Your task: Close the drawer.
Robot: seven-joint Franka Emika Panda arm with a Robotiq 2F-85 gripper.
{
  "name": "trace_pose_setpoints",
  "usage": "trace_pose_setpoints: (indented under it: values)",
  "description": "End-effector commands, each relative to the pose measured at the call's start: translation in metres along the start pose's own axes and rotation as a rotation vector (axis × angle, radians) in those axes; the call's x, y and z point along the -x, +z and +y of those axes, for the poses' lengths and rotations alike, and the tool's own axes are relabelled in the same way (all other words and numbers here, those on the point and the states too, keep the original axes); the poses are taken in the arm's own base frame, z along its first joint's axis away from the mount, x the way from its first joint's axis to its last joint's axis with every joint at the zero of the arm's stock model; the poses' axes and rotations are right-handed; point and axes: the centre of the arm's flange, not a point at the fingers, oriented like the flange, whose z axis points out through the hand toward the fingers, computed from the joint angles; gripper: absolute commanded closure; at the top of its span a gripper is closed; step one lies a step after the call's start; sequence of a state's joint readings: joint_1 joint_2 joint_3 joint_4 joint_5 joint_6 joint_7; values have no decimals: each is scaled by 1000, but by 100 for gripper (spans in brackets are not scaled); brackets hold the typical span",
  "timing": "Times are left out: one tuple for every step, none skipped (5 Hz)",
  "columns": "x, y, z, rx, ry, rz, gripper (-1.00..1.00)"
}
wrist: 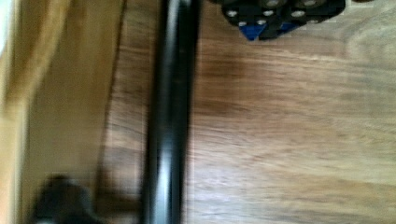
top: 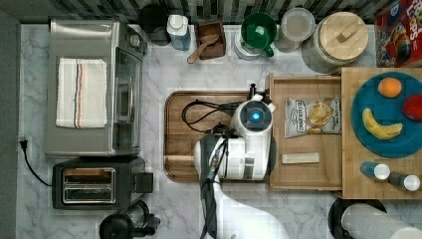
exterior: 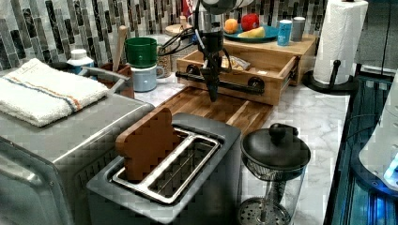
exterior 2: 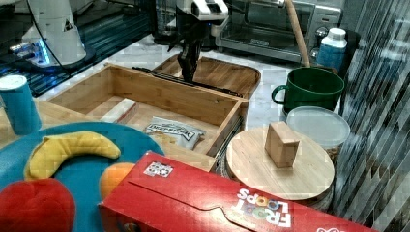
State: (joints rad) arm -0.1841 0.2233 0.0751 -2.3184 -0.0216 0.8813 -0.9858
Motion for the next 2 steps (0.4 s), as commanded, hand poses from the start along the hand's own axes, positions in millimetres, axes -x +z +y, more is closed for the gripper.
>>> trace_pose_setpoints:
  values:
    - [-7,-51,113,53,48,148,100]
    - [2,-54,154,81,42,158,100]
